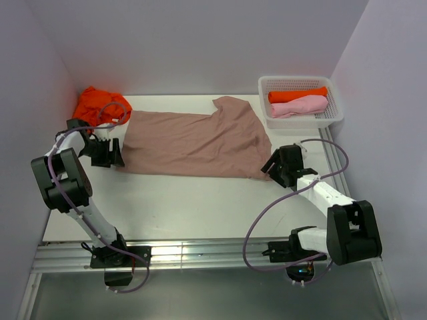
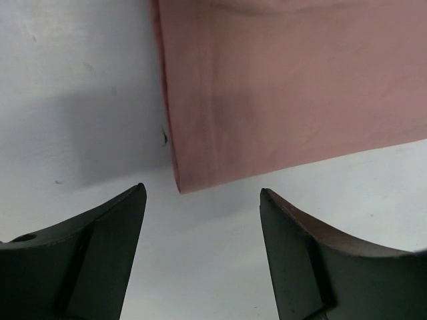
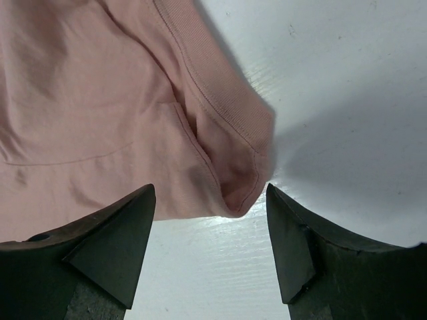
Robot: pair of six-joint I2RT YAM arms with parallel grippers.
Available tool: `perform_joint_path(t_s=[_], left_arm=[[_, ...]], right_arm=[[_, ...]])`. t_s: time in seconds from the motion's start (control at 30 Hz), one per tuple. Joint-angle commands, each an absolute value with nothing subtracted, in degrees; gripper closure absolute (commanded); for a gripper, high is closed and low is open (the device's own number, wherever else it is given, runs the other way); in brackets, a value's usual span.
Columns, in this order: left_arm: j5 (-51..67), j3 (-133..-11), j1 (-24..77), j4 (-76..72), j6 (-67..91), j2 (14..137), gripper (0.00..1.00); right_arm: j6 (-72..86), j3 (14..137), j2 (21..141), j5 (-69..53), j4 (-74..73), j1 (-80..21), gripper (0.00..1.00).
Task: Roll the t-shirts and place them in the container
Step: Fold the tshirt
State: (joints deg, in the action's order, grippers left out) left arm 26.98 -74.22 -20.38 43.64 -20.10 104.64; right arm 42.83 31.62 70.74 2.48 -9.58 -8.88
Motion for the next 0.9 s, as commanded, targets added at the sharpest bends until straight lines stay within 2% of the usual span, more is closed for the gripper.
perform_joint_path(t_s=[0.0,0.3,0.53,0.87], left_arm=[[23.3,-71.1,-20.7,39.0,-18.5,105.1,0.26],[24.7,-72.8,-20.7,34.8,-17.1,111.0,0.26],[25.9,-74.7,-20.2,36.4,-14.5,114.9,0.35],[23.6,-71.4,-19.6,41.0,-18.5,113.7,0.33]], right_arm=[[44.7,31.2,69.3,2.8,-6.6,-8.0,0.26],[45.8,31.1,70.1,2.8,-5.8,-6.9,0.25],[42.8,31.6,71.9,0.3,-3.3,-5.8,0.25],[40.7,29.7,73.1,-3.3,1.4,-3.7,0.25]])
